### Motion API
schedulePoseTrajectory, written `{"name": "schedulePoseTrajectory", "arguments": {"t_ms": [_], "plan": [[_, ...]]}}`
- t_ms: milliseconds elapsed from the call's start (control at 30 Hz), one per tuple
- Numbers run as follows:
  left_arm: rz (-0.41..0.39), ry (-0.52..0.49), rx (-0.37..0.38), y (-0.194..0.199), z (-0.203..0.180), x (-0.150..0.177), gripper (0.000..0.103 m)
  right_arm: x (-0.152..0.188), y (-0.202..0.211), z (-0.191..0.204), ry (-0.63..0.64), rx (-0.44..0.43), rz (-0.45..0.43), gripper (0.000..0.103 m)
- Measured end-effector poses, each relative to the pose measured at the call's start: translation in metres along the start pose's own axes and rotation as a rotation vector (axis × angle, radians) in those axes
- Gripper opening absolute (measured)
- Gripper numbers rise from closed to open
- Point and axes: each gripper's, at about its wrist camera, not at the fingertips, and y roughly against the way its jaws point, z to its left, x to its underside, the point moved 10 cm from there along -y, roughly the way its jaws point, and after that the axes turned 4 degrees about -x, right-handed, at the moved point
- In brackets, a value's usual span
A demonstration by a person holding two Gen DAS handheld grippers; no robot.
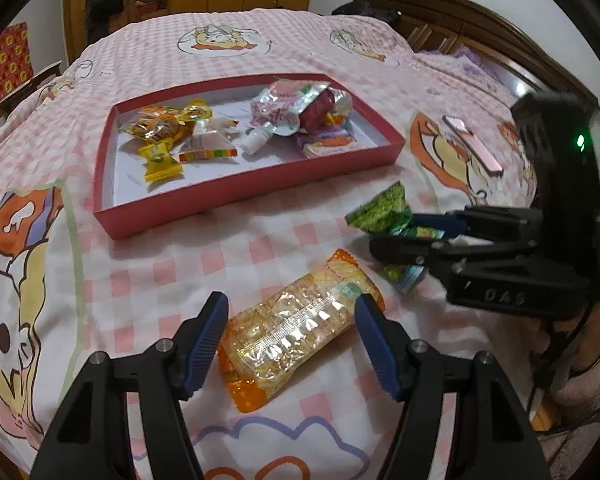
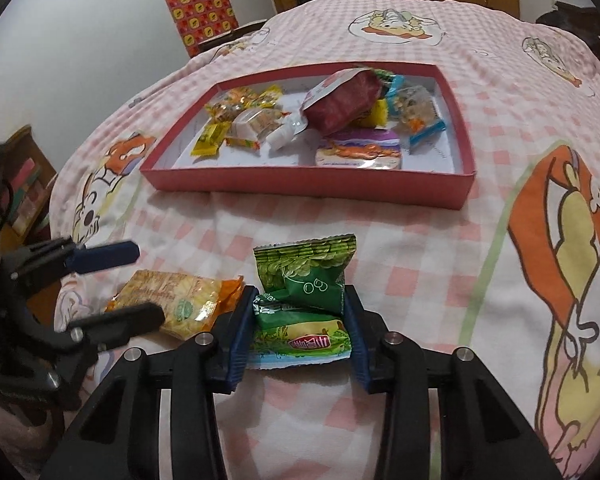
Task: Organize snacks
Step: 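Grasp the green snack bag with the right tool while the left tool grasps the clear cracker pack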
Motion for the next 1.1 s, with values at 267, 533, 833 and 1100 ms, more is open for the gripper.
{"name": "schedulePoseTrajectory", "arguments": {"t_ms": [267, 533, 833, 1100], "plan": [[0.001, -0.042, 0.01, -0.009, -0.01, 0.0, 0.074, -0.001, 0.003, -0.004, -0.02, -0.012, -0.013, 0.042], [0.016, -0.13, -0.018, -0.014, -0.019, 0.007, 0.074, -0.001, 0.006, -0.011, -0.046, -0.02, -0.024, 0.042], [0.012, 0.019, -0.142, -0.029, 0.013, -0.003, 0.073, 0.001, 0.005, -0.01, -0.053, -0.029, -0.025, 0.042], [0.027, 0.089, -0.155, -0.02, 0.032, 0.003, 0.072, 0.002, 0.003, -0.012, -0.061, -0.034, -0.021, 0.042]]}}
